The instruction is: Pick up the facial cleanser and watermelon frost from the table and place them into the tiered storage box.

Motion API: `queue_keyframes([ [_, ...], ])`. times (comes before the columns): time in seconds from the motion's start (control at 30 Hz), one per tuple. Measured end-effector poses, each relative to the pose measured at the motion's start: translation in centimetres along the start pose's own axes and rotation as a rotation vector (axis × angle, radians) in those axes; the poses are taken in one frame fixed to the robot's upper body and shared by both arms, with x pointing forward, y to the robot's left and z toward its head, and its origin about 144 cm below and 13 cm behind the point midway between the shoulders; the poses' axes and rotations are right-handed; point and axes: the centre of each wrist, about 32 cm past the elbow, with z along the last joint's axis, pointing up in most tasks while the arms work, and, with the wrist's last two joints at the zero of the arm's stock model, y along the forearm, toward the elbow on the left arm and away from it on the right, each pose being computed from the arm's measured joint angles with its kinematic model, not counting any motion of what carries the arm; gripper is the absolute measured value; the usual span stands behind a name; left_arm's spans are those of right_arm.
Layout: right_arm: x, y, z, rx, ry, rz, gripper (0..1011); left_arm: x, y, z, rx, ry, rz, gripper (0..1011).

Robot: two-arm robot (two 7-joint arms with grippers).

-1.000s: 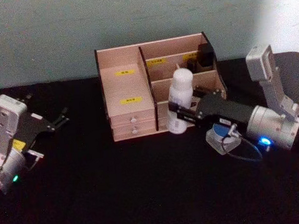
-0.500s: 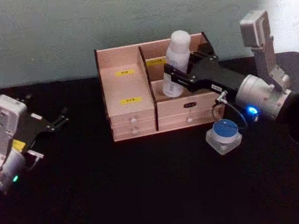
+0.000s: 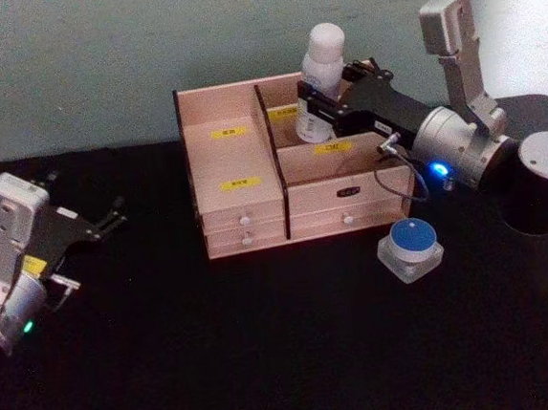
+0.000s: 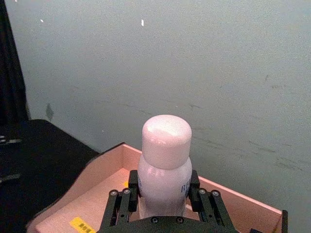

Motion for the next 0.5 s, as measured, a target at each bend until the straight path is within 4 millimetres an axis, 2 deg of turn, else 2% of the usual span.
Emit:
queue_keyframes([
  [0.5, 1.1, 2.1, -0.9, -0.015, 0.004, -0.039, 593, 0.0, 0.0, 0.0, 0.000, 0.000, 0.000, 1001],
])
